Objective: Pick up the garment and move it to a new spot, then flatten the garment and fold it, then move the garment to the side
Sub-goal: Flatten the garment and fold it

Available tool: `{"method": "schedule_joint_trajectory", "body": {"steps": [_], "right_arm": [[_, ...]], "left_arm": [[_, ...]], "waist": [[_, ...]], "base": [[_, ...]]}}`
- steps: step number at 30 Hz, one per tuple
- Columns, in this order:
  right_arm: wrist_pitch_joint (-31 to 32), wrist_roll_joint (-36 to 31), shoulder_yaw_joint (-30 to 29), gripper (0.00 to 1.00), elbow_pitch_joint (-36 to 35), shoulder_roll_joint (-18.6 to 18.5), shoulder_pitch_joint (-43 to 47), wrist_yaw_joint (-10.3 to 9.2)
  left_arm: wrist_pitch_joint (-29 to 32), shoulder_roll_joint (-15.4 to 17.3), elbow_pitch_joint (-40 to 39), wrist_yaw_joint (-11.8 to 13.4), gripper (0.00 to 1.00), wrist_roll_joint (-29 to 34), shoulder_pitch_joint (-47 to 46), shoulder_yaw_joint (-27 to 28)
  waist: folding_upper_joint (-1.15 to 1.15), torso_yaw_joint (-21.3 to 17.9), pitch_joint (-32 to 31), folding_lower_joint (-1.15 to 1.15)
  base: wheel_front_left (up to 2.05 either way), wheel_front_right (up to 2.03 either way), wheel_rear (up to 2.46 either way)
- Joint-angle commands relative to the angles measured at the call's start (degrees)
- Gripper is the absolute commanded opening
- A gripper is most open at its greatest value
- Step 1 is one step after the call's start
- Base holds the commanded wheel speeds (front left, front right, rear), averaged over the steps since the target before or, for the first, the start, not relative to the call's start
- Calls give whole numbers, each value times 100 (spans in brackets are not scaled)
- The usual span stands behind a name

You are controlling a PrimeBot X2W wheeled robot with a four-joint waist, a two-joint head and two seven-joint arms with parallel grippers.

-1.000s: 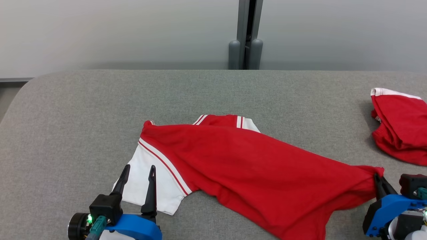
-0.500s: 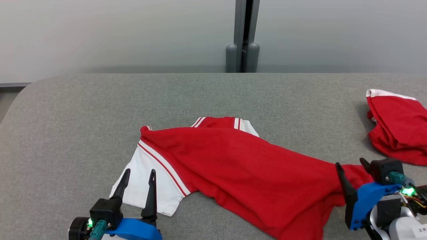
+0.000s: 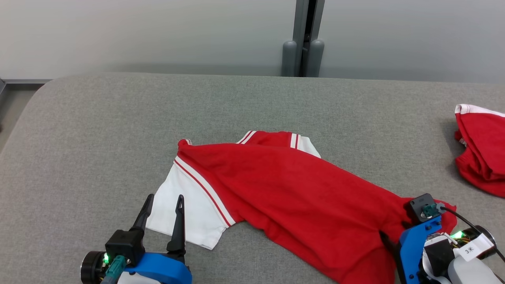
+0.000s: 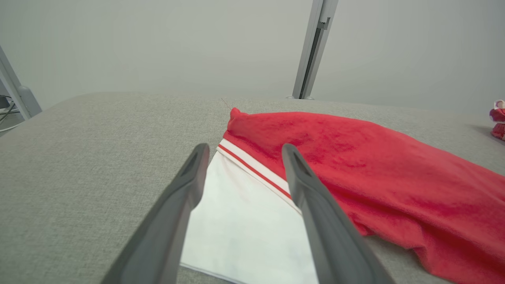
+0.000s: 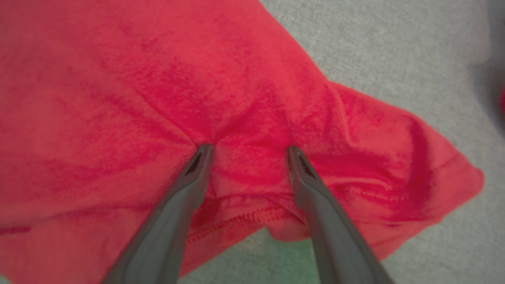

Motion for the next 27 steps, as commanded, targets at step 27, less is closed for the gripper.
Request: {"method": "schedule_joint_trajectory", "body": {"steps": [27], "right_arm": [[-799,-627,411,0,1247,-531,-2832,0]], "left_arm": [[-27,-192,51,-182,100,209,-408,76]], "waist": [[0,438,454,0]], "base": [[0,0,0]]}}
